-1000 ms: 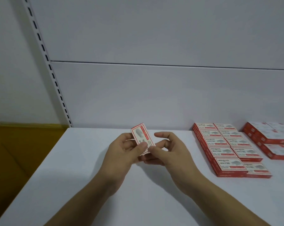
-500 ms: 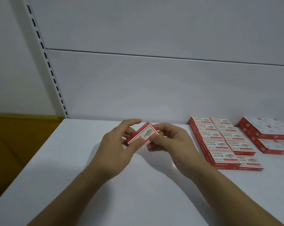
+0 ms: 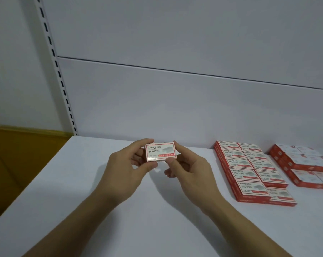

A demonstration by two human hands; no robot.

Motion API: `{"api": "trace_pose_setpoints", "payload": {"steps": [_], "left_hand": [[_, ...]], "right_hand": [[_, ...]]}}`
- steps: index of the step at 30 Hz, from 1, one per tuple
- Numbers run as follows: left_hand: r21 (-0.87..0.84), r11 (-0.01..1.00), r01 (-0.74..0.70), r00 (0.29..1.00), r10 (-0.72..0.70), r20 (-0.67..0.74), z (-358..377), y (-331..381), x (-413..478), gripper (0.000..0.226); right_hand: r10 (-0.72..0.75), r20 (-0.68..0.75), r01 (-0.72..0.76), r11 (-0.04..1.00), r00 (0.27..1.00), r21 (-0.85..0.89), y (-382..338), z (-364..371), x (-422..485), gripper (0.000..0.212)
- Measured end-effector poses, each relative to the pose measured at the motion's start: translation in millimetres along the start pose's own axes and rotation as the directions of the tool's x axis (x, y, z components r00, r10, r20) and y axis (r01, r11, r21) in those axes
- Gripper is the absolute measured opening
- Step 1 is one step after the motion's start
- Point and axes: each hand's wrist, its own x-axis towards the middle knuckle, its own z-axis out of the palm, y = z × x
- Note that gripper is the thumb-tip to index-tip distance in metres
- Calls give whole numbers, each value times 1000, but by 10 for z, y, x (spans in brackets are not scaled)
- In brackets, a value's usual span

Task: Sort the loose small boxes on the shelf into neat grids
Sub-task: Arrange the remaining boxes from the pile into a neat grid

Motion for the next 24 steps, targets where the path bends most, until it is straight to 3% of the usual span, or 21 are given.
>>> {"api": "trace_pose_setpoints", "payload": {"steps": [6,13,17,24], "left_hand": [[31,1000,-6,999,5,51,6,-47,42,48],[-27,999,-38,998,39,50,148,195,9,45],[78,987,-139,984,129,123,275,389,-18,43],[112,956,-272,948,247,200,917,800,-52,39]], "right_hand": [[-30,132,73,937,991,-341,0,-63,50,79],[-218,137,257,845,966,-469,-264,-436,105,48],[-294,188,347,729,937,-590,-290,-791,25,47],[-339,136,332,632,931,-700,-76,-1518,-280,48]]}}
